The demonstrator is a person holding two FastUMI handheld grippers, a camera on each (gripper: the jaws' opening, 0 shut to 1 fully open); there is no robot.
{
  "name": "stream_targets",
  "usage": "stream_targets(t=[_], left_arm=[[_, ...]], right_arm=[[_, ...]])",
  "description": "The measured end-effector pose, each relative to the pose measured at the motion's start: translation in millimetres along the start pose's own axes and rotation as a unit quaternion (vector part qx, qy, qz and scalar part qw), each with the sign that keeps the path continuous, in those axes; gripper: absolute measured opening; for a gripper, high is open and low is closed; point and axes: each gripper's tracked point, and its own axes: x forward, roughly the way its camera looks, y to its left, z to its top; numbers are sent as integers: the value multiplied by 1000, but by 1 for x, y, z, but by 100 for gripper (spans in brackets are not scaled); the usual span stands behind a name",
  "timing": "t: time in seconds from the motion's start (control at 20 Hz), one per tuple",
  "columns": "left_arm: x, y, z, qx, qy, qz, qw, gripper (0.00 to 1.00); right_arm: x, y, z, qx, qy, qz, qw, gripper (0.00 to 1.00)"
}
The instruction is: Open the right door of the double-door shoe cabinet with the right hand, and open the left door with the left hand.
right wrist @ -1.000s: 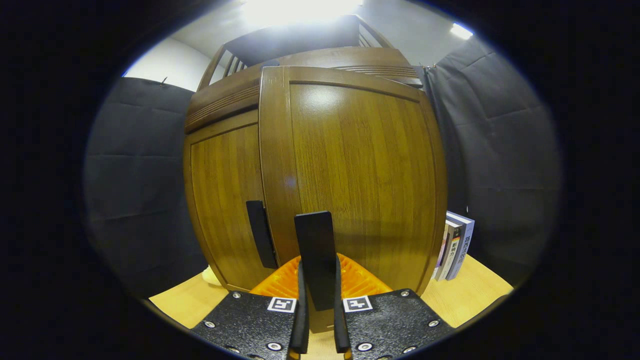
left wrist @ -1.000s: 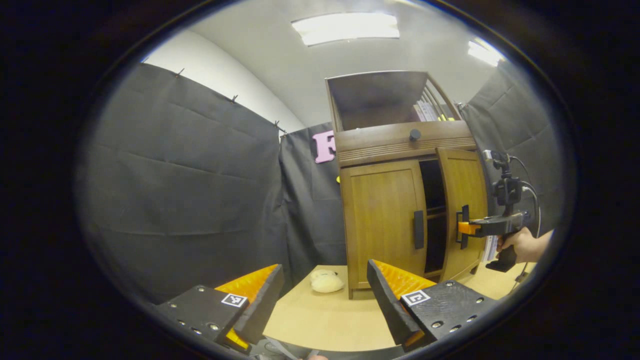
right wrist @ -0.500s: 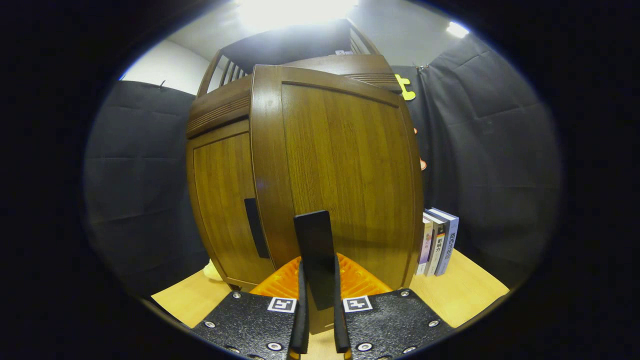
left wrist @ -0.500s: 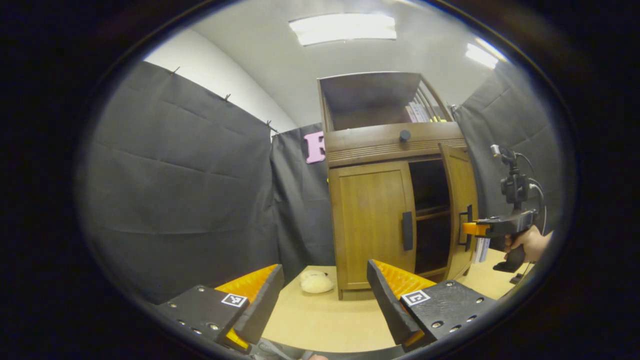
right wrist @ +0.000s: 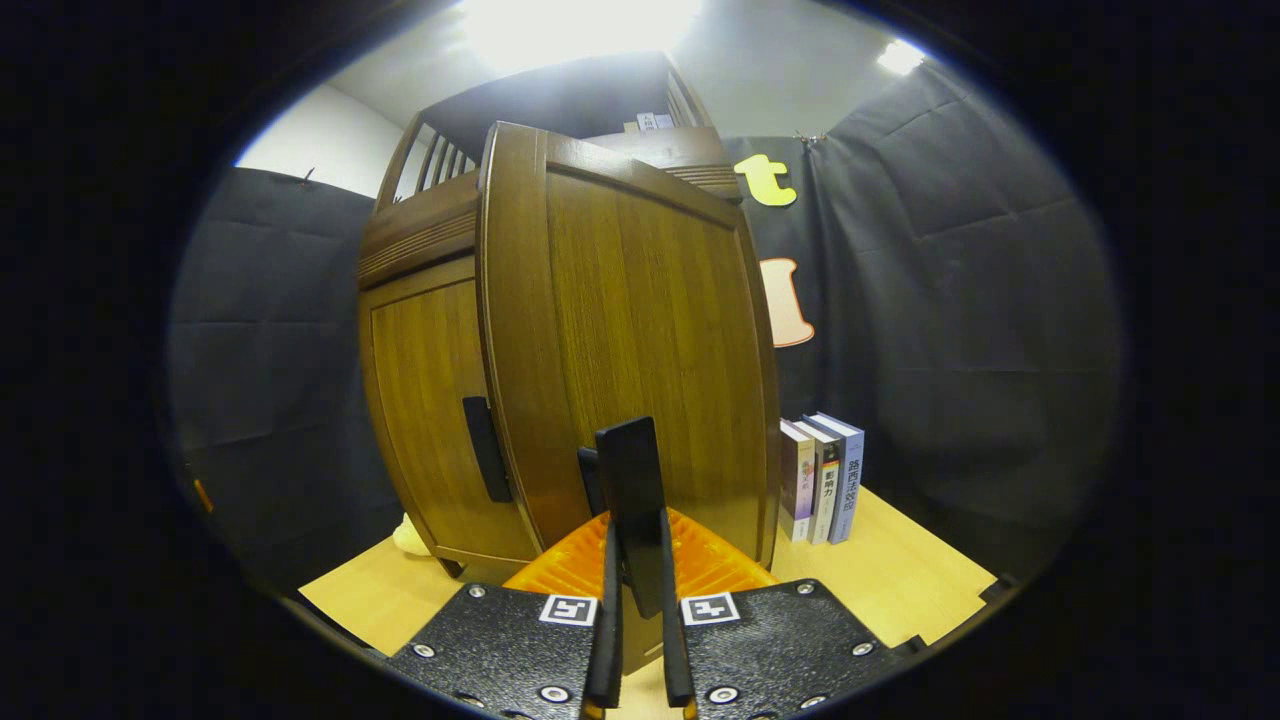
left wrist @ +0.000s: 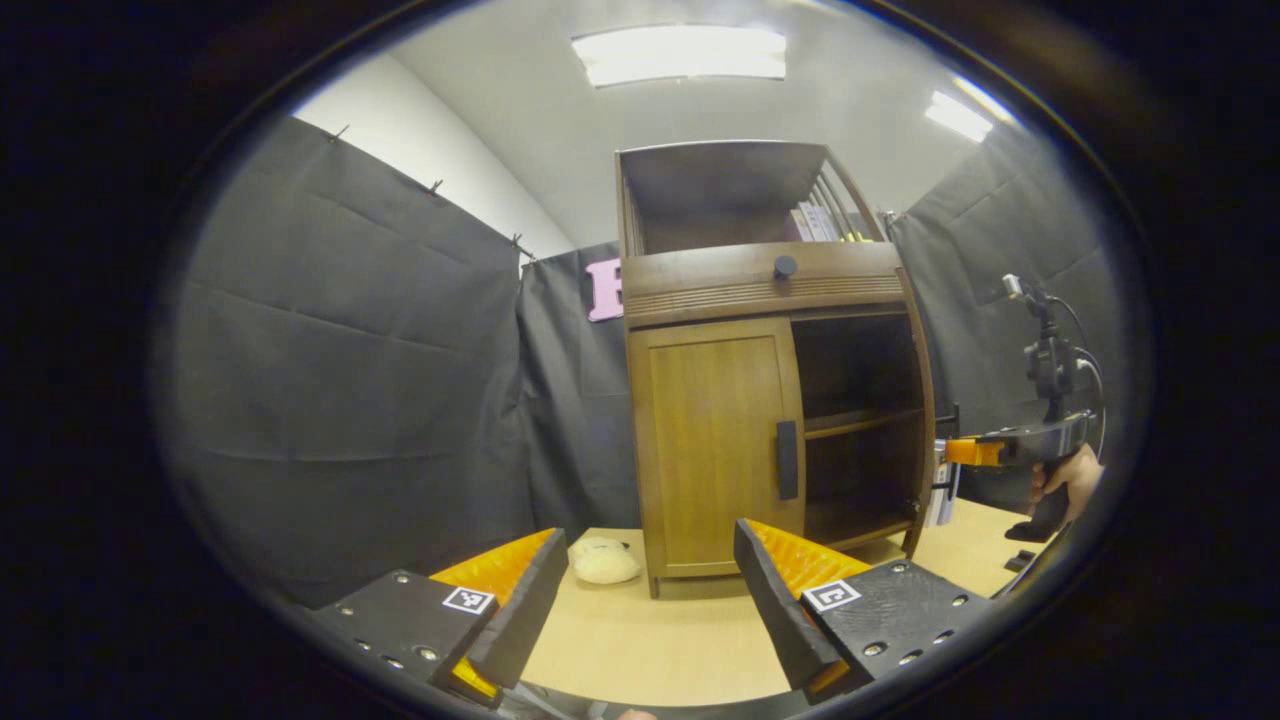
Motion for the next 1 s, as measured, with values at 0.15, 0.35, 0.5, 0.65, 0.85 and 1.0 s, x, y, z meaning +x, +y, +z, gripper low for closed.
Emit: stream_targets(t=[0.15, 0.35, 0.5, 0.65, 0.85, 1.0], left_arm=[[1, -2, 1, -1, -1, -16, 1000, 95], [4, -7, -1, 4, 2, -33, 999, 95], [7, -9, 1, 2, 5, -46, 999, 100], [5, -10, 1, 2, 9, -54, 999, 100], [7, -12, 2, 0, 12, -64, 998, 96], [8, -13, 0, -7, 18, -72, 997, 98]], right_arm=[[-9, -11, 0, 1, 1, -4, 1000, 17], [-20, -29, 2, -6, -2, -20, 1000, 17], [-26, -53, 6, -8, -8, -49, 999, 16], [-32, -80, 12, -3, -16, -87, 996, 12], [-44, -110, 17, -1, -24, -123, 992, 7], [-53, -124, 18, -20, -27, -135, 990, 0]])
